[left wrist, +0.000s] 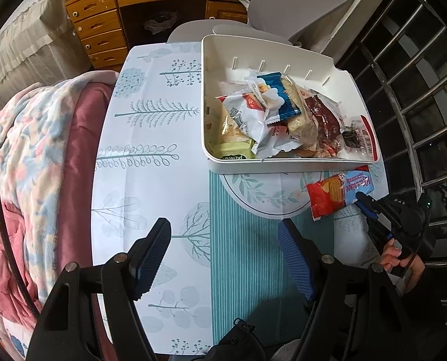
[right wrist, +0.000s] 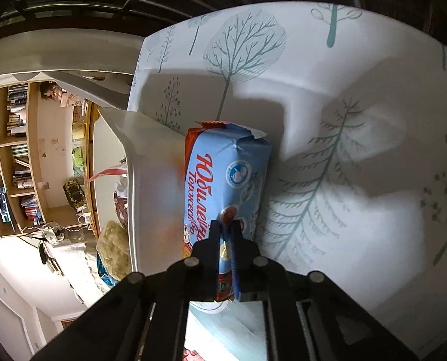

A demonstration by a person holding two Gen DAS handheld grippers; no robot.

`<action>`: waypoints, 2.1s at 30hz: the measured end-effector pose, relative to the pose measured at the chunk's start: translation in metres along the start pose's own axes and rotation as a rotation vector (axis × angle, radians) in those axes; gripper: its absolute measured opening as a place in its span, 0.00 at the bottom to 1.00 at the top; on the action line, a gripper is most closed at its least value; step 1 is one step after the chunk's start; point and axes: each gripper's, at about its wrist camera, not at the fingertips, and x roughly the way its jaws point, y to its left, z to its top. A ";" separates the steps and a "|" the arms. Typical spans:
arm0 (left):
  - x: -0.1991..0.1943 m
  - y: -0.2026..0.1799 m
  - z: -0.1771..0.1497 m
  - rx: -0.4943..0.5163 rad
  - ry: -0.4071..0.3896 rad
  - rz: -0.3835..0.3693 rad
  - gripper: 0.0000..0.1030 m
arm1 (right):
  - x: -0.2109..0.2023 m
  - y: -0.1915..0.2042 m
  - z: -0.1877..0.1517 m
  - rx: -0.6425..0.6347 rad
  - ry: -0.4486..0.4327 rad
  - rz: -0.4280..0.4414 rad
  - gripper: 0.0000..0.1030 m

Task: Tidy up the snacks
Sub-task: 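Grasp the blue biscuit pack with the right gripper, then lift the biscuit pack with the right gripper up over the tray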

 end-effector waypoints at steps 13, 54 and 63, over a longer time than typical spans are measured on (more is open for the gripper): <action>-0.001 -0.008 -0.003 -0.004 -0.008 -0.018 0.70 | -0.016 0.004 0.006 -0.016 0.058 -0.083 0.07; 0.030 0.010 -0.013 -0.017 0.117 0.152 0.70 | 0.065 0.073 -0.004 -0.228 -0.012 -0.578 0.74; 0.023 0.017 -0.022 -0.046 0.115 0.176 0.71 | 0.067 0.084 -0.013 -0.268 0.001 -0.604 0.64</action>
